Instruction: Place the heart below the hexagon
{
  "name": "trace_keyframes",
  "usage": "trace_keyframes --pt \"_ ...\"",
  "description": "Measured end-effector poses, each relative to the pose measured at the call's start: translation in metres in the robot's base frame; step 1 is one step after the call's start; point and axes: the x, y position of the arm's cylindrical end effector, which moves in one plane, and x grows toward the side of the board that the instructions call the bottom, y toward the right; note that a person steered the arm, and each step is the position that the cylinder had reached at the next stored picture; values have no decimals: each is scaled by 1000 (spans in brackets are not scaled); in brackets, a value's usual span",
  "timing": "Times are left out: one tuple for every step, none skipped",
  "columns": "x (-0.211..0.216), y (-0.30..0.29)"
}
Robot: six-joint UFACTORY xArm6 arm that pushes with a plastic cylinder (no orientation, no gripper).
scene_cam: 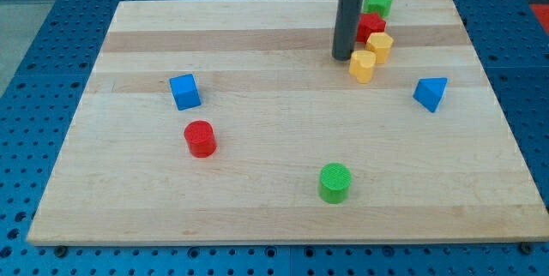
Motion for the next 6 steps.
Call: trace_keyframes --pt "5 -11" --pt "22 -10" --pt "22 -8" --pt "28 14" --pt "28 18" --pt "28 18"
